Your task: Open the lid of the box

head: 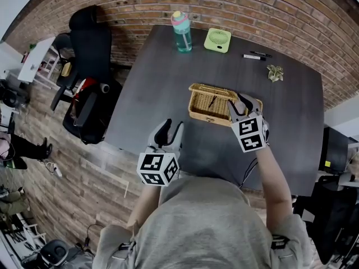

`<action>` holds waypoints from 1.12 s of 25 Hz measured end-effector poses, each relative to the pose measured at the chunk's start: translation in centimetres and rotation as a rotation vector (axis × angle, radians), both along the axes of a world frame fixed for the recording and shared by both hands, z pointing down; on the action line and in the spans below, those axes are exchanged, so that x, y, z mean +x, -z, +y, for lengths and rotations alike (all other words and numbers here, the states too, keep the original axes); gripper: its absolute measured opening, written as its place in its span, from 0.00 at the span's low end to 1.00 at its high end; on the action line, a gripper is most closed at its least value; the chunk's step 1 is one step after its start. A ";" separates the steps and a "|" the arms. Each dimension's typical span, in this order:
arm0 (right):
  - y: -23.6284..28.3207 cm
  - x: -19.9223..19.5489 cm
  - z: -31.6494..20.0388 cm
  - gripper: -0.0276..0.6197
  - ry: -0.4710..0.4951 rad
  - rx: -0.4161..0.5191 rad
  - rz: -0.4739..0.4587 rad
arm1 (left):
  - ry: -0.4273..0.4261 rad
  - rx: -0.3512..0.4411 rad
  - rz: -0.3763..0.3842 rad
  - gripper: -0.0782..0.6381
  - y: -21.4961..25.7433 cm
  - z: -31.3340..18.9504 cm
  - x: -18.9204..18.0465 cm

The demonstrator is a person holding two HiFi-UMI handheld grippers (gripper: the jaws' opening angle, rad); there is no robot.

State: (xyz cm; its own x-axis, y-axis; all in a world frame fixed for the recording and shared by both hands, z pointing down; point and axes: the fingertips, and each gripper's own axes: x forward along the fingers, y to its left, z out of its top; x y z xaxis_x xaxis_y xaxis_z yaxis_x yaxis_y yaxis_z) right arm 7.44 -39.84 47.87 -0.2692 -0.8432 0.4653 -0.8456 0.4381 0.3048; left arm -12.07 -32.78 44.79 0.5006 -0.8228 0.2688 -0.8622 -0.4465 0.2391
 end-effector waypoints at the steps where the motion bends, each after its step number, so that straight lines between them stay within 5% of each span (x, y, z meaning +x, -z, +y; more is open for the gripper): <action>1: 0.2 0.0 -0.3 0.25 -0.002 0.002 -0.006 | -0.002 -0.001 0.000 0.34 0.0 -0.1 0.0; 28: 2.3 2.2 -7.1 0.20 -0.025 0.025 -0.084 | 0.007 -0.040 -0.006 0.34 -1.3 -2.9 1.1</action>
